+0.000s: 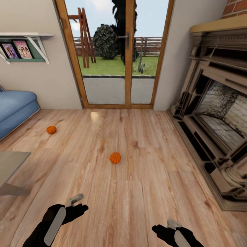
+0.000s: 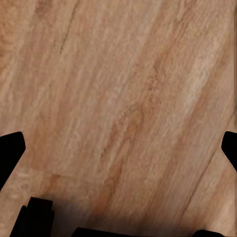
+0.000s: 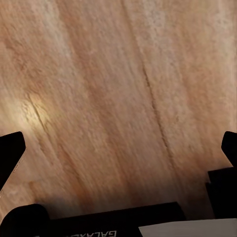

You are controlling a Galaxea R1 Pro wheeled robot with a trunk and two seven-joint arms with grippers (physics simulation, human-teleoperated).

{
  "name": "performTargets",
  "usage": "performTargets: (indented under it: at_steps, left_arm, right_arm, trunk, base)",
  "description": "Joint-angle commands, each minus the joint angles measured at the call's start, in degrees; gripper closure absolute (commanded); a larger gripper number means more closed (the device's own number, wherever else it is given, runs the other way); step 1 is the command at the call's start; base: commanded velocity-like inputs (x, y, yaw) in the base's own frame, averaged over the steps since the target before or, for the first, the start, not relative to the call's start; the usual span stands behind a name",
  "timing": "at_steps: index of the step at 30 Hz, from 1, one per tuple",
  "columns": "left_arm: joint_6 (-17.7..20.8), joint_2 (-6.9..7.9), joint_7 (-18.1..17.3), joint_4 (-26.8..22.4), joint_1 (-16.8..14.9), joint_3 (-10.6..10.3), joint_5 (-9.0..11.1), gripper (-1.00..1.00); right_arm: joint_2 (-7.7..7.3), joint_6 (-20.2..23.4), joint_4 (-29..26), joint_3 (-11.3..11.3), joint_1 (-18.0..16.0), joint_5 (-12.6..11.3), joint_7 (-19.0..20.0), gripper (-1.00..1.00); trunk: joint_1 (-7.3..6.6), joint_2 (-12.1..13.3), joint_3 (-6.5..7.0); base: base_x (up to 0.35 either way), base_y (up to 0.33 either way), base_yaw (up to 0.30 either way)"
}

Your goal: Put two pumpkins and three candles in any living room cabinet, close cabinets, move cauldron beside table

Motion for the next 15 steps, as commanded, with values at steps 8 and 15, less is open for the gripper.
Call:
performTargets:
  at_steps: [8, 15]
  left_arm:
    - [-0.29, 0.0, 0.47, -0.07, -0.02, -0.07, 0.59, -1.0]
    - [-0.3, 0.01, 0.47, -0.07, -0.02, -0.07, 0.56, -1.0]
  right_arm:
    - [-0.16, -0.08, -0.21, 0.41, -0.03, -0.59, -0.36, -1.0]
    - [-0.13, -0.13, -0.41, 0.42, -0.03, -0.59, -0.34, -1.0]
  trunk:
    - [0.01, -0.02, -0.09]
    - [0.01, -0.02, -0.09]
  base:
    - [0.204, 0.0, 0.001]
    - [0.205, 0.04, 0.0]
